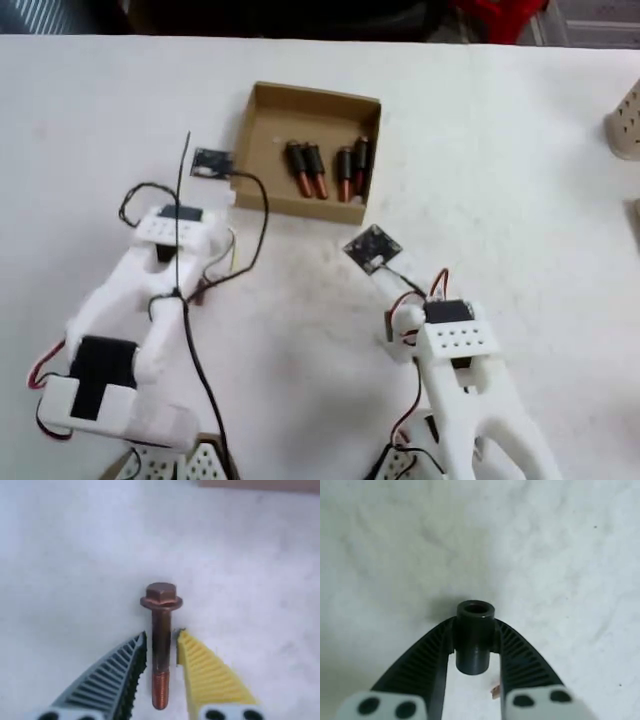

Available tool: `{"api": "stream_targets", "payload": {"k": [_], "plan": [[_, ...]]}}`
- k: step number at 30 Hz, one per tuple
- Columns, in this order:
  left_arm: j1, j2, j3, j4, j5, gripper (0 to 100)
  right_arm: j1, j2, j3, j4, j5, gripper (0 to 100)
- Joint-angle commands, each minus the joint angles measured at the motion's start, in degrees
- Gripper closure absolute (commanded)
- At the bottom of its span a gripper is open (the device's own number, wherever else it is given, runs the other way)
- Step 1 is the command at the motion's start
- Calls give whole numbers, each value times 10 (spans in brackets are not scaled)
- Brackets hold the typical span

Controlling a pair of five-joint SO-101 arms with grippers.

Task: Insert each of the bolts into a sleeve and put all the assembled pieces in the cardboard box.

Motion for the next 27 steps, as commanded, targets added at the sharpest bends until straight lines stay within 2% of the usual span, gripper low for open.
{"api": "stream_targets", "payload": {"k": [1,3,6,14,18,23,27], "plan": [[6,-32,-8,12,-7,652,-5,-11,-4,-6,8,981],[6,-32,-10,11,-9,620,-5,-11,-4,-7,8,981],[6,-29,-25,11,-8,645,-7,-10,-4,-7,8,981],[-19,-27,-34,-33,-11,876,-18,-12,-3,-7,8,981],[-20,-22,-35,-46,-11,879,-18,-12,-3,-7,8,981],[-15,62,-88,-40,-11,879,-18,-11,-3,-7,8,981],[-15,122,-156,11,-11,879,-16,-12,-3,-7,8,981]]}}
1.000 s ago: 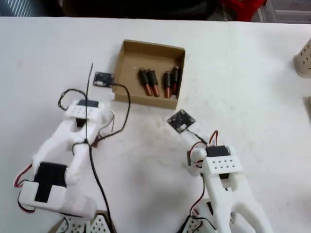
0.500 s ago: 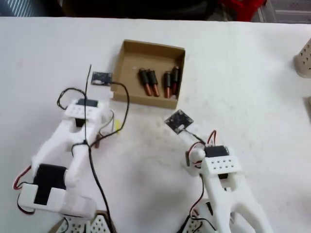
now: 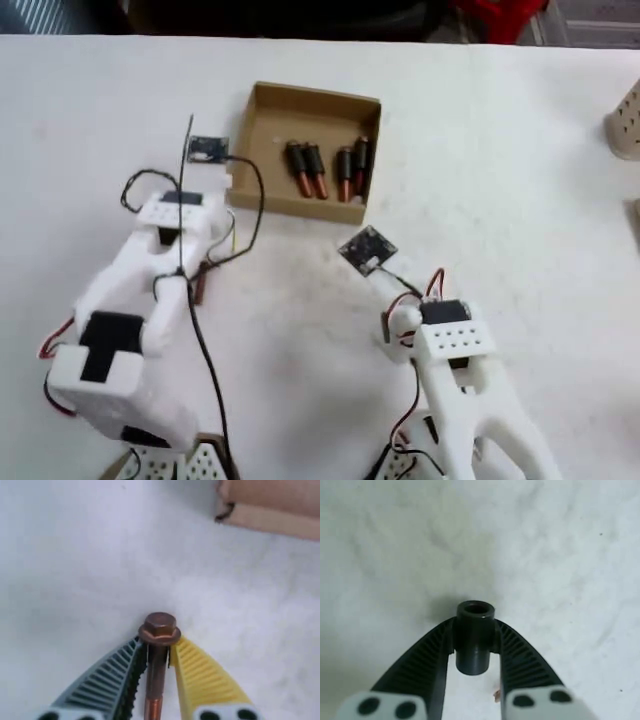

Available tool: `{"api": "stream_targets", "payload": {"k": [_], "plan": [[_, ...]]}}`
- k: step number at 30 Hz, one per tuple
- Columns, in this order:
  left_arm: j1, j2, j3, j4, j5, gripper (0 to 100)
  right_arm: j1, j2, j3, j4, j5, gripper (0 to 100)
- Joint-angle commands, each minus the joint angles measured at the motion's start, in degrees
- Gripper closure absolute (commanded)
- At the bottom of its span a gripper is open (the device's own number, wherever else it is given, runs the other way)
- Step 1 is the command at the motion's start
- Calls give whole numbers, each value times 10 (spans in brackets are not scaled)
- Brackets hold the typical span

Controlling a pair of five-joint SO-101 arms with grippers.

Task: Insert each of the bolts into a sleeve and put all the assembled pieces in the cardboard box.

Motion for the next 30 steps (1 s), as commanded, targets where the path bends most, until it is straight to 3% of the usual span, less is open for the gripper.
{"api": "stream_targets", "payload": {"k": [1,6,9,25,30], "plan": [[-2,36,-75,43,-7,881,-1,-12,-3,-7,8,981],[-1,53,-98,83,-7,890,-2,-12,-3,-7,8,981],[-1,53,-98,83,-7,985,-3,-12,-3,-7,8,981],[-66,-7,-97,77,-9,974,-5,-13,-5,-6,-2,981],[-68,-12,-60,14,-98,976,-33,-13,-29,-28,-133,981]]}}
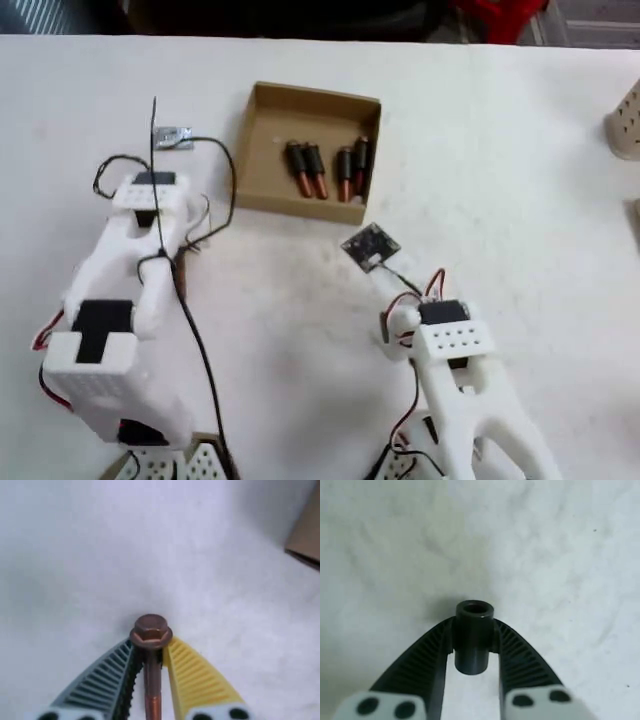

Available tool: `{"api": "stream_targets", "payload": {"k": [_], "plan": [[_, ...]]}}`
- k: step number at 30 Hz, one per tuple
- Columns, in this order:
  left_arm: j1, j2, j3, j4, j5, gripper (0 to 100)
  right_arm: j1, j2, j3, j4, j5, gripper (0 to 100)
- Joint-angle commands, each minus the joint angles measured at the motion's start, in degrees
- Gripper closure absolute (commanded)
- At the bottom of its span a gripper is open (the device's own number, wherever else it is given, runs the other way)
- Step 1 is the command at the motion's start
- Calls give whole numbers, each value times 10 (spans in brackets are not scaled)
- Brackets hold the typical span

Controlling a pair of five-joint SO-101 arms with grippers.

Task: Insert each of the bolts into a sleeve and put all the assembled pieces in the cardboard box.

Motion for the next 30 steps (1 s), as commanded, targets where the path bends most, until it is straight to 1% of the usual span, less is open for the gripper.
{"api": "stream_targets", "payload": {"k": [1,4,7,11,15,18,20,24,26,28,30], "plan": [[-3,-42,20,-55,-69,976,-30,-13,-34,-22,-100,981],[-2,-48,30,-69,-74,976,-69,-13,-51,-29,-157,981],[-7,-67,45,-72,-76,976,-109,-13,-67,-58,-190,981],[-7,-104,105,-137,-74,976,-148,-7,-64,-176,-233,981],[-7,-157,176,-212,-76,976,-170,-7,-33,-312,-280,981],[-7,-182,215,-264,-76,976,-186,-7,-1,-421,-283,981],[-7,-188,230,-287,-76,976,-199,-7,11,-472,-284,981],[-7,-188,236,-302,-74,974,-221,-7,15,-526,-286,981],[-7,-188,238,-310,-74,974,-228,5,15,-571,-287,981],[-7,-188,238,-310,-74,975,-237,43,13,-636,-287,981],[-7,-188,238,-310,-74,975,-241,109,9,-724,-287,981]]}}
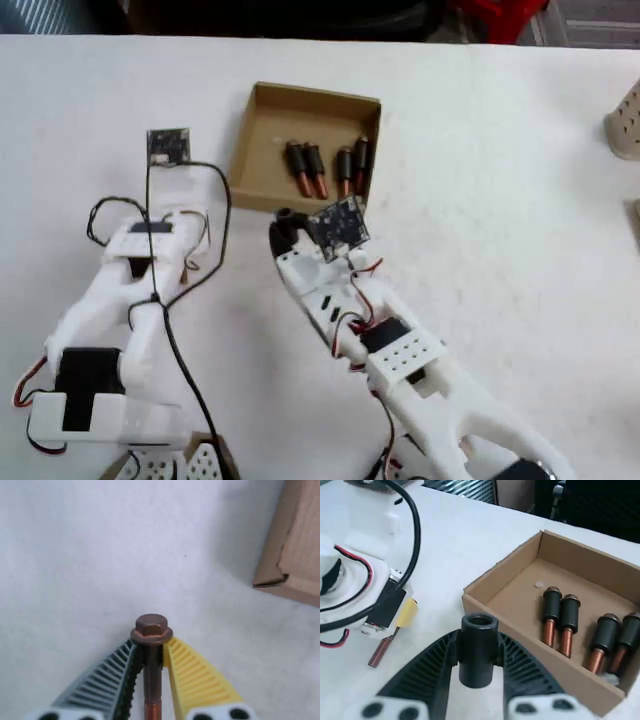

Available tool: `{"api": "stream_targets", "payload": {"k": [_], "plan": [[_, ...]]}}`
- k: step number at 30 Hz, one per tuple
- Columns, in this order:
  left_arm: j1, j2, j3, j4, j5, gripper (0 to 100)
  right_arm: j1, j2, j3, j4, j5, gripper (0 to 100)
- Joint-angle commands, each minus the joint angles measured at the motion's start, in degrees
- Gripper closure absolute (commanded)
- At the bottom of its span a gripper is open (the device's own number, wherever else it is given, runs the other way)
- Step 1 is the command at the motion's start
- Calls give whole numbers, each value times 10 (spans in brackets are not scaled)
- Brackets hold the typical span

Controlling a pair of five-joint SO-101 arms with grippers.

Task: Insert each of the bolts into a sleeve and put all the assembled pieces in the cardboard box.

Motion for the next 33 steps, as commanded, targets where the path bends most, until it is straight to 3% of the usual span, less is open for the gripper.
{"api": "stream_targets", "payload": {"k": [1,10,18,30,33], "plan": [[-6,-31,-4,-16,-3,975,-9,96,-19,-158,-5,981],[-6,-30,-3,-19,-3,975,6,401,-71,-514,-5,981],[-6,-30,-4,-19,-3,974,1,463,18,-720,-3,981],[-6,-30,-4,-20,-3,976,1,421,219,-844,-2,981],[-3,-32,-4,-20,-3,976,9,413,220,-827,-2,981]]}}
